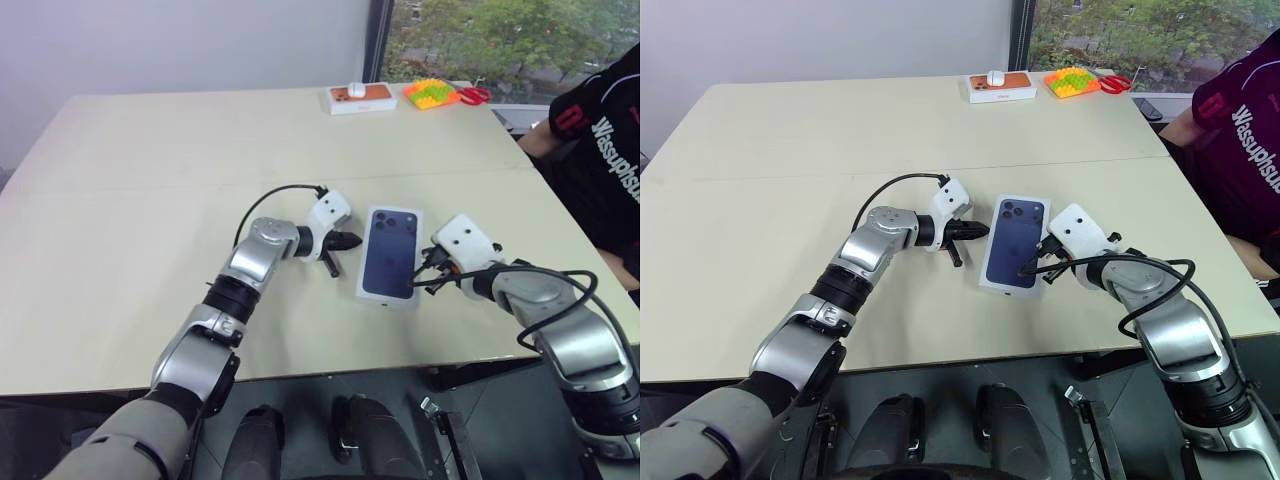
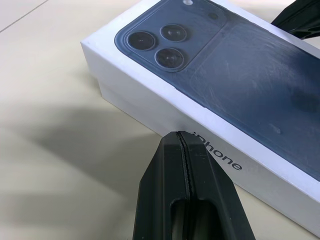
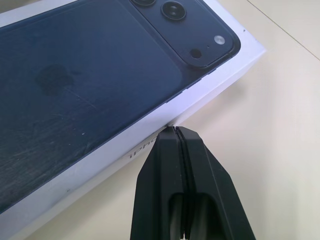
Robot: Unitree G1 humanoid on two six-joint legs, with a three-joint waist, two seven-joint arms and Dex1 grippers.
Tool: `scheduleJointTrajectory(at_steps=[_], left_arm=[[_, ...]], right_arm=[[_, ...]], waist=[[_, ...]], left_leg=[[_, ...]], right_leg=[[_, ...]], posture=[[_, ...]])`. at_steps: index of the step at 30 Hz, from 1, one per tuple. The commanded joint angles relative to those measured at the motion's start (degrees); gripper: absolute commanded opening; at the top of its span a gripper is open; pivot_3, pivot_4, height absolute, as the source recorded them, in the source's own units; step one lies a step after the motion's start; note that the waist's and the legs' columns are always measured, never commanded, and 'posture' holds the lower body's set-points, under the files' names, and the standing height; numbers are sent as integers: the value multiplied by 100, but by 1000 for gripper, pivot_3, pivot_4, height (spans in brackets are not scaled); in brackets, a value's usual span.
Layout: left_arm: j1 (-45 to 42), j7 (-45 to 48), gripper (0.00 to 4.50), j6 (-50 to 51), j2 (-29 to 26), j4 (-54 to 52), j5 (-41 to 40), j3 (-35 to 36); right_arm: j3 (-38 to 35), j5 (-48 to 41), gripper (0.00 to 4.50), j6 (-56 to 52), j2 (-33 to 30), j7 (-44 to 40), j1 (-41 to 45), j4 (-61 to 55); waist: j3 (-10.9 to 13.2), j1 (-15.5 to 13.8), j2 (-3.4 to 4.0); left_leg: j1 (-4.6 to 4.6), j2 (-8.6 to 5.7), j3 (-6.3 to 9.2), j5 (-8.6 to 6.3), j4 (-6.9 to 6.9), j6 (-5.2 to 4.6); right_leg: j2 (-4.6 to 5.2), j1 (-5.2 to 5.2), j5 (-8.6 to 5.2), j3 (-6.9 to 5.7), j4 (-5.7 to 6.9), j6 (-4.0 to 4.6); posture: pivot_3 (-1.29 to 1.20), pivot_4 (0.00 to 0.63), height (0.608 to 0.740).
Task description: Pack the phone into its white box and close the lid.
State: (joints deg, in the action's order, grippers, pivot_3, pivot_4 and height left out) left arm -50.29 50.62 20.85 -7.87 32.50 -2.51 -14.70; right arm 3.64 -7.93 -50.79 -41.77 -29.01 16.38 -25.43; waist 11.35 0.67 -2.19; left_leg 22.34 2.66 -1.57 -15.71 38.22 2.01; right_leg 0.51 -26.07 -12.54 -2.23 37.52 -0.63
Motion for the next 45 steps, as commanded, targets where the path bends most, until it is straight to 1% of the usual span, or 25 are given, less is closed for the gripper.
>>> scheduleJointTrajectory(at_steps=[1, 5, 8, 10, 13, 16, 18, 20, 24, 28, 32, 35, 39, 45], left_arm=[[-167, 83, 0, -99, 23, -142, -59, 39], [-187, 223, 0, 40, -179, -164, -161, 168], [-246, 471, 0, 143, -443, -281, -335, 332], [-424, 585, 0, 97, -542, -163, -425, 441], [-889, 426, 0, -140, -378, 347, -448, 593], [-1251, 247, 0, -429, -105, 781, -322, 570], [-1442, 182, 0, -648, 83, 1083, -202, 476], [-1626, 197, 0, -879, 315, 1405, -83, 344], [-1868, 233, 0, -1204, 633, 2035, 204, 118], [-2091, -305, 0, -1252, 790, 2724, 629, -57], [-2201, -733, 0, -1209, 923, 3190, 808, -15], [-2189, -944, 0, -1234, 989, 3375, 888, 29], [-2152, -996, 0, -1235, 1028, 3465, 910, 72], [-1986, -528, 0, -1249, 1003, 3248, 805, 149]], right_arm=[[-76, 35, 22, 57, -24, -9, 44, -194], [-226, 66, 22, 26, -156, -20, 8, -255], [-558, 59, 22, 13, -441, -113, -149, -384], [-788, 16, 22, 65, -665, -251, -278, -488], [-1103, -254, 22, 354, -867, -644, -524, -867], [-1268, -647, 22, 479, -799, -979, -713, -1252], [-1213, -851, 22, 342, -683, -1020, -771, -1441], [-988, -970, 22, 237, -595, -1022, -864, -1654], [-460, -789, 22, 116, -436, -715, -844, -1635], [-246, -692, 22, -23, -261, -417, -733, -1576], [-125, -654, 22, -86, -205, -319, -724, -1554], [-95, -633, 22, -105, -203, -285, -718, -1521], [-82, -658, 22, -133, -209, -270, -680, -1494], [181, -599, 22, -182, -332, -321, -1014, -1459]], waist=[[0, 0, 0], [0, 5, 0], [0, 6, 0], [0, 0, 0], [0, -33, -1], [0, -32, -1], [0, -23, 0], [0, -6, -1], [1, 13, -1], [1, 15, -1], [1, 0, -1], [1, -6, -1], [1, -3, -1], [0, -5, -1]], left_leg=[[0, 0, 0, 0, 0, 0], [0, 0, 0, 0, 0, 0], [-1, 0, 0, 0, 0, 0], [0, 0, 0, 0, -1, 0], [2, -1, 2, 0, 1, 0], [-4, -3, 5, 0, 2, 0], [-7, -3, 6, -1, 1, 0], [-5, -4, 5, -1, 1, 0], [-5, -4, 2, -1, 0, -1], [-6, -4, 4, -1, -1, -1], [-7, -4, 6, -1, 0, -1], [-6, -4, 6, -1, -1, -1], [-7, -6, 3, -1, 0, -1], [-10, -5, 6, -1, -2, -1]], right_leg=[[0, 0, 0, 0, 0, 0], [0, 0, 0, 0, 0, 0], [0, 0, 0, 0, 0, 0], [-1, -1, 0, 0, 0, 0], [1, 0, 0, -3, 0, 0], [1, 15, -1, -5, -10, -2], [2, 27, -2, -7, -23, -6], [3, 30, 1, -7, -32, -13], [2, 30, 2, -5, -31, -13], [1, 30, 2, -5, -24, -12], [1, 30, 2, -6, -23, -12], [3, 30, 2, -7, -30, -13], [5, 31, 2, -6, -31, -13], [4, 36, 2, -8, -28, -13]], posture=[[0, 150, 740], [0, 150, 740], [0, 150, 740], [0, 150, 740], [0, 150, 740], [0, 150, 740], [0, 150, 740], [0, 150, 740], [0, 150, 740], [0, 150, 740], [0, 150, 740], [0, 150, 740], [0, 150, 740], [0, 150, 740]])
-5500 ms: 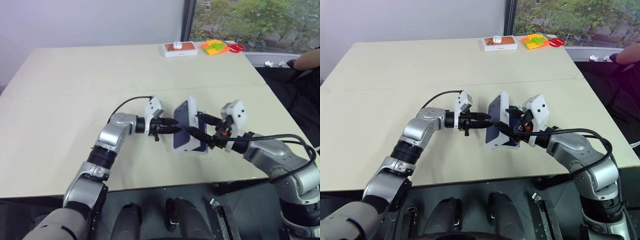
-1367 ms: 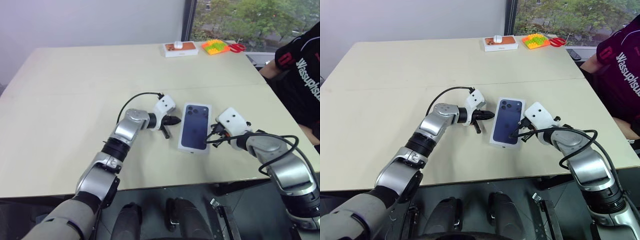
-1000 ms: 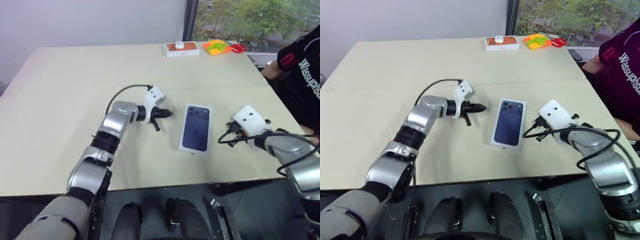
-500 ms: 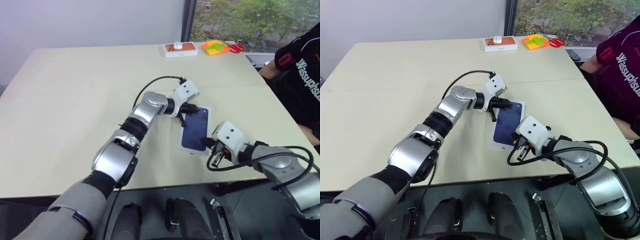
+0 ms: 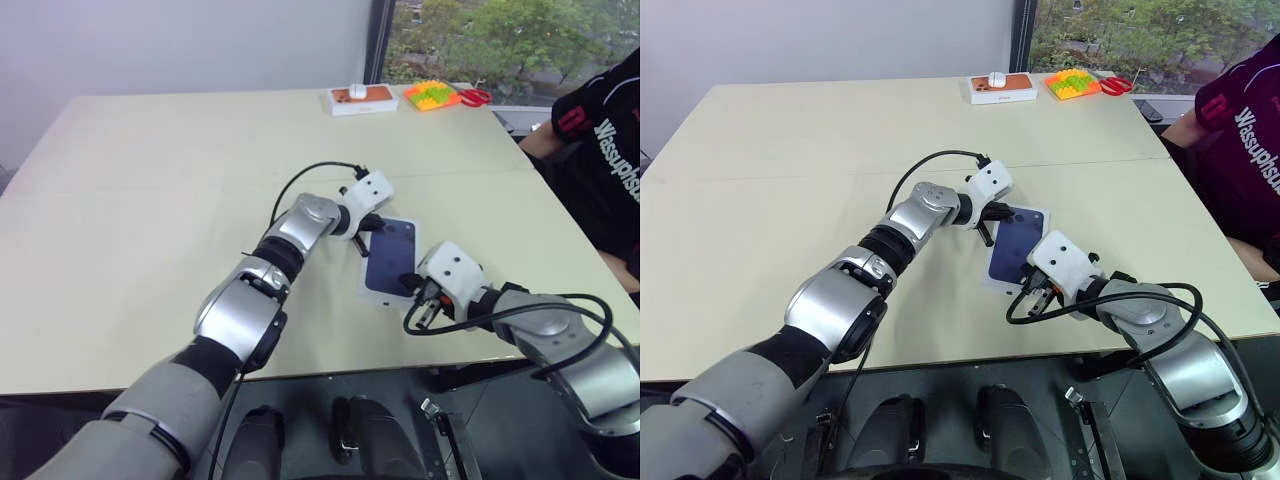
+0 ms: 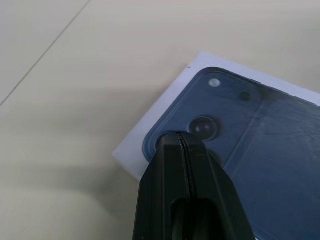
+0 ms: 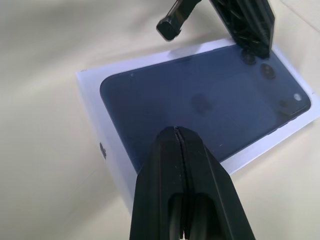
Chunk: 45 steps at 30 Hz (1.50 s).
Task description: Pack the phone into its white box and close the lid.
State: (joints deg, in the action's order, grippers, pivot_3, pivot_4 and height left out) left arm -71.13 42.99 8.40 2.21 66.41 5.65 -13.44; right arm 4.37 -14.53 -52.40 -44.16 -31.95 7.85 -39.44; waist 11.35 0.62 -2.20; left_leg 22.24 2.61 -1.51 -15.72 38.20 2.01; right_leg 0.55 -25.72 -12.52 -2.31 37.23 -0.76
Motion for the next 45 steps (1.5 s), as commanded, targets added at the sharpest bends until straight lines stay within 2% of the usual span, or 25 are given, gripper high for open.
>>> scheduleJointTrajectory(at_steps=[1, 5, 9, 14, 20, 25, 30, 36, 45], left_arm=[[142, 290, 0, -2, -20, -196, -5, 21], [326, 463, 0, 61, -65, -436, 35, -2], [412, 482, 0, 122, -82, -568, 49, 10], [475, 534, 0, -176, -384, -1238, -741, 864], [1043, 851, 0, 194, -1328, -2462, -1163, 1285], [2331, 1392, 0, 872, -2750, -3898, -1512, 1642], [3377, 1414, 0, 926, -3379, -4491, -1670, 1845], [4181, 1202, 0, 820, -3546, -5097, -1867, 2066], [4674, 881, 0, 702, -3646, -5511, -2093, 2350]], right_arm=[[172, 90, 22, -50, -115, -15, -239, -36], [325, 188, 22, -110, -114, 44, -396, 51], [300, 226, 22, -90, -46, 88, -348, 83], [-425, 83, 22, 339, 290, 248, 24, -7], [-1251, -213, 22, 403, 306, 98, -47, -2], [-2018, -163, 22, 877, 346, 141, -296, 687], [-2346, -367, 22, 1226, 534, 67, -287, 1240], [-2364, -651, 22, 1539, 613, -196, -224, 1715], [-2080, -769, 22, 1794, 635, -462, -78, 2120]], waist=[[0, 1, 0], [-2, -1, -1], [-3, -6, -3], [1, 45, -3], [0, 28, 1], [0, 68, 2], [0, -53, 3], [0, -108, 3], [0, -88, 3]], left_leg=[[0, 0, 0, 0, -1, 0], [-1, 0, -1, 0, -1, 0], [-44, 0, 2, -1, 0, 0], [-74, 0, -1, -2, -6, 1], [-77, 8, -2, -1, -30, 1], [-79, 12, -10, -1, -34, 1], [-76, 9, -9, -1, -23, 2], [-76, 5, -18, -1, -11, 2], [-81, 11, -15, -1, -21, 1]], right_leg=[[0, 0, 0, 0, -1, 0], [1, 10, -1, 0, -5, -1], [1, 41, -2, -3, -10, -1], [3, 72, -4, 1, -22, 0], [-5, 57, -2, 4, -11, -2], [-5, 52, -3, 12, -10, -3], [2, 55, -4, 7, -6, -1], [14, 65, -6, 16, -16, 3], [3, 61, -4, 15, -12, 0]], posture=[[0, 150, 740], [0, 150, 740], [0, 150, 740], [0, 150, 740], [0, 150, 740], [0, 150, 740], [0, 150, 740], [0, 150, 740], [0, 150, 740]])
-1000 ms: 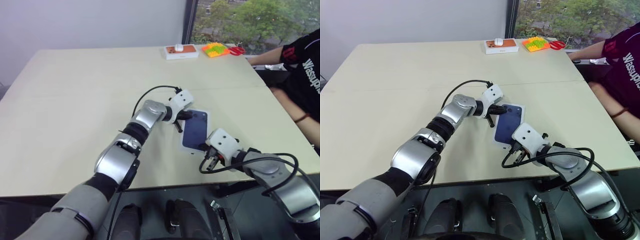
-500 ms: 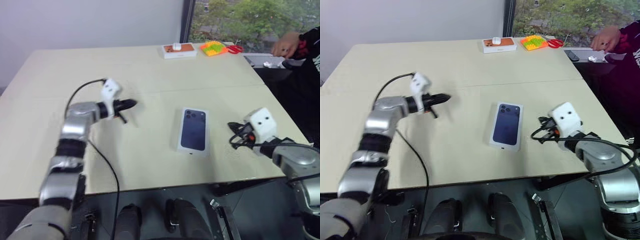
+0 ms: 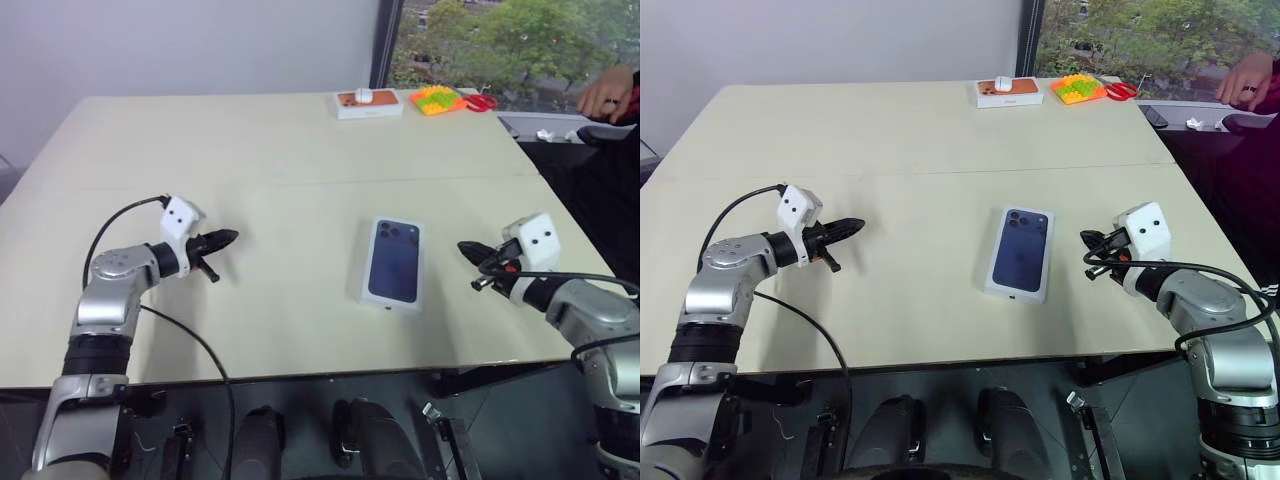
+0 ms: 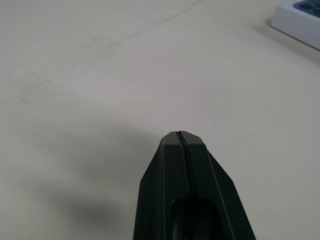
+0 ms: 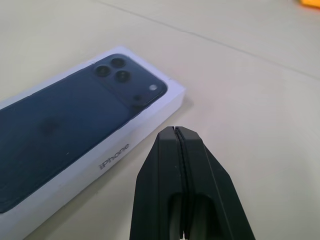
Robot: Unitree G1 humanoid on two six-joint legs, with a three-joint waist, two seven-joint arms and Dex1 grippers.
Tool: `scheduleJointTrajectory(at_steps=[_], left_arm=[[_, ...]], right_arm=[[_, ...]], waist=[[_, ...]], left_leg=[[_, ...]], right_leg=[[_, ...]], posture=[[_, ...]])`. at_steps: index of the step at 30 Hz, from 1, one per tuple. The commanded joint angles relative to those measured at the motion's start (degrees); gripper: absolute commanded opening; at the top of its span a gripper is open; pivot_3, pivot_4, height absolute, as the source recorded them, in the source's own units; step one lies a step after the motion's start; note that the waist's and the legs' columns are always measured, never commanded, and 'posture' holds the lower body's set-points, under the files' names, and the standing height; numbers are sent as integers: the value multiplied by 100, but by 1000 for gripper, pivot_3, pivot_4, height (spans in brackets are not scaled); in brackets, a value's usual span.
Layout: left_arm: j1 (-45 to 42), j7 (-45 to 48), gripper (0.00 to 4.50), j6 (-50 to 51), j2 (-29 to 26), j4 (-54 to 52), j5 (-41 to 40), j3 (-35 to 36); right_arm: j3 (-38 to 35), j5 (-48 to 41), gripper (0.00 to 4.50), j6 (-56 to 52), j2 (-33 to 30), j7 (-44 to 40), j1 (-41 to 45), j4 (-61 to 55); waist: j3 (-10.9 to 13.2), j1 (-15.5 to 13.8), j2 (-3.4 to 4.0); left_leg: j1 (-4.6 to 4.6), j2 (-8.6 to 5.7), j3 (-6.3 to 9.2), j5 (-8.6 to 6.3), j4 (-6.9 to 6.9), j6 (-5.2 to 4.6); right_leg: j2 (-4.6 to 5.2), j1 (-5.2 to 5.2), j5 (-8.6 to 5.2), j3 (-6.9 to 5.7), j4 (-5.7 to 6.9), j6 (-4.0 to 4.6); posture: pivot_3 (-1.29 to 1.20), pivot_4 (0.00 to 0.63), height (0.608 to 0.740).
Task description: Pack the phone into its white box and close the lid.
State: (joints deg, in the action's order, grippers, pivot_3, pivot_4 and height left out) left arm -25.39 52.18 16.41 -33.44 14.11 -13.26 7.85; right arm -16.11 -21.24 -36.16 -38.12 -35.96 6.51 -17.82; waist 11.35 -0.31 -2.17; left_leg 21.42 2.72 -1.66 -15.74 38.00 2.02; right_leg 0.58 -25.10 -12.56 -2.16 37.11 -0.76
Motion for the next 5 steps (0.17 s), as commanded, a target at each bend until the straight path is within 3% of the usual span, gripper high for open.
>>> scheduleJointTrajectory(at_steps=[1, 5], left_arm=[[150, -34, 0, -115, -87, -302, -251, 263], [438, -69, 0, 59, -141, -550, -418, 346]], right_arm=[[-10, -99, 22, 174, 40, -48, 51, -55], [-45, -166, 22, 184, 38, -108, 76, -5]], waist=[[0, 6, 0], [0, 11, 1]], left_leg=[[0, 0, 0, 0, -1, 0], [2, 1, -2, 0, -1, 0]], right_leg=[[0, -1, 0, 0, 0, 0], [0, -4, 0, 0, 0, 0]], posture=[[0, 150, 740], [0, 150, 740]])
